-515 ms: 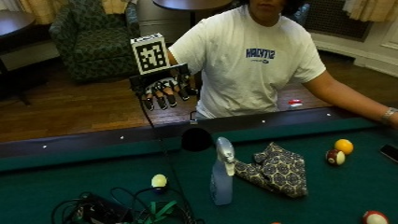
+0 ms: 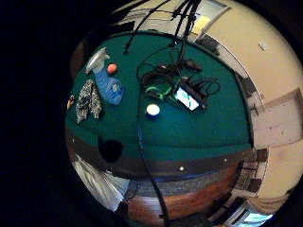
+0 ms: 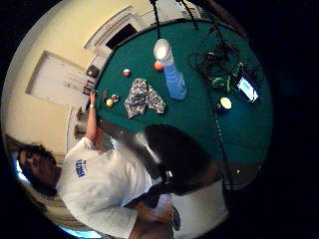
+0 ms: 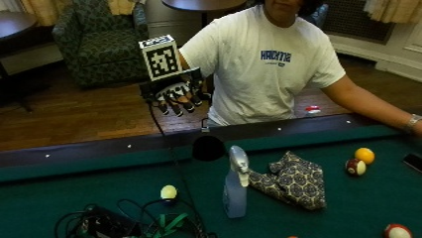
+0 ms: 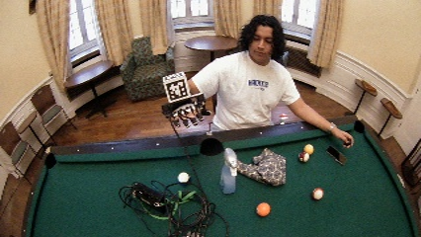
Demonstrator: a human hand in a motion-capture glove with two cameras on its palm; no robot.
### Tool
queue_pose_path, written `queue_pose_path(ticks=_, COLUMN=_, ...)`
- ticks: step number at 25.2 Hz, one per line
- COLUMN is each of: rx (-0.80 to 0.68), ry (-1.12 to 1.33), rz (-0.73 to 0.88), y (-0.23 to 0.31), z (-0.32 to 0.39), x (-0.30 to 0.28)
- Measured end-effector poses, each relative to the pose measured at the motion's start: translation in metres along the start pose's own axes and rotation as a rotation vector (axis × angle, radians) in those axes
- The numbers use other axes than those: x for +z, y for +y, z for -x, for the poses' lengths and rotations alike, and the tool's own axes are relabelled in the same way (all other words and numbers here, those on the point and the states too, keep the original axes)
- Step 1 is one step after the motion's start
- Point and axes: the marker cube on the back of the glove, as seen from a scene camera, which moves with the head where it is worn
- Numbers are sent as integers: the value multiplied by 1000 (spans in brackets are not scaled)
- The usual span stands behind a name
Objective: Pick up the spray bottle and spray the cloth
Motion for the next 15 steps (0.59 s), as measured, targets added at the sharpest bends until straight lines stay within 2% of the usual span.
queue_pose_path(ticks=15, rx=12, ry=56, rz=17, y=-4, z=2, x=-3)
